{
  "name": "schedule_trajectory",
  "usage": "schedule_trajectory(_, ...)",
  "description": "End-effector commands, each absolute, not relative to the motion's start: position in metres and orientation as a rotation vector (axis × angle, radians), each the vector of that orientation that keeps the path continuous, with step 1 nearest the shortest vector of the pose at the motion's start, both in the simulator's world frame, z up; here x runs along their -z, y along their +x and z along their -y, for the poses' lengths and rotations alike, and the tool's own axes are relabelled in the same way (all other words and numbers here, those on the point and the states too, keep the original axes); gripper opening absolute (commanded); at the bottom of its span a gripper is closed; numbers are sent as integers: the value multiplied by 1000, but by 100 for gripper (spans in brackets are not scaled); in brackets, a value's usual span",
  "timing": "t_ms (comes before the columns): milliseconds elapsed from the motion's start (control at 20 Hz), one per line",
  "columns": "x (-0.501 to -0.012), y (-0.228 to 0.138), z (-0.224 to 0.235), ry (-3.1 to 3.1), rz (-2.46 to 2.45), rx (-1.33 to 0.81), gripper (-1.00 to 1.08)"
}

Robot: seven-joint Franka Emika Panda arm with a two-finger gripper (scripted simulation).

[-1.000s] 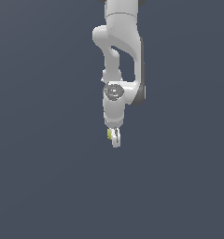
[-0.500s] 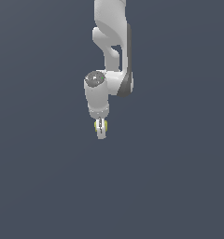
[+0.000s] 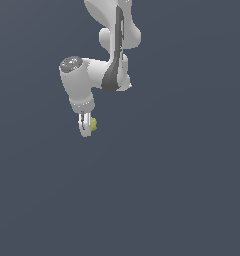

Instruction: Pick up the object and move it to a goal position.

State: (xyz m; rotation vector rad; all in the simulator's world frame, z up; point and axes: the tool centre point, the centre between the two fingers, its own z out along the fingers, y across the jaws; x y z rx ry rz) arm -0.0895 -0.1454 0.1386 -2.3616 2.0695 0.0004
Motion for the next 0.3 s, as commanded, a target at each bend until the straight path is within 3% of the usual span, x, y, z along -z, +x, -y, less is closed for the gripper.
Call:
schedule_trajectory(0, -147, -93, 159, -2364, -2067, -1, -100)
schedule_trajectory(250, -152, -94, 167, -2365, -2067, 0, -100)
